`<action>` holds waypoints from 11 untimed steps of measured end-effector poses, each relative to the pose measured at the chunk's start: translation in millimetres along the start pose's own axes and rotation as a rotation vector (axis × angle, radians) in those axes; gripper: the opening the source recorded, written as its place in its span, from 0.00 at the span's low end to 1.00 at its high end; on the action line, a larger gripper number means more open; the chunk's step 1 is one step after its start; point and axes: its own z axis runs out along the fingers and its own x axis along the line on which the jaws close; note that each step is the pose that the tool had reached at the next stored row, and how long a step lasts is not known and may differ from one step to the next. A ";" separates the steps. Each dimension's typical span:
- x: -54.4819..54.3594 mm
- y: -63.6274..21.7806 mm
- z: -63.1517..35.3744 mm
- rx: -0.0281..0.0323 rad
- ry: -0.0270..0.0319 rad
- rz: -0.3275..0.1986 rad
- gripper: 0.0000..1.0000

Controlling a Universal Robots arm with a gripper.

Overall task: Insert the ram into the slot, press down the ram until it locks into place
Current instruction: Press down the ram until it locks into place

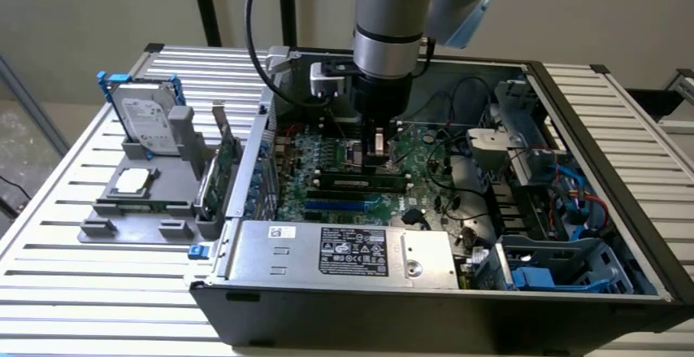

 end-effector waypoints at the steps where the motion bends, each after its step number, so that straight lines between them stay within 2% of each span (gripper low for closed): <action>1: -0.1 0.0 1.8 0.0000 0.0000 0.000 0.11; 7: -0.7 0.0 10.8 -0.0004 0.0010 0.000 0.11; 9: -0.7 -0.1 11.0 0.0000 0.0006 0.000 0.11; 11: -0.7 -0.4 6.6 0.0013 -0.0022 0.000 0.11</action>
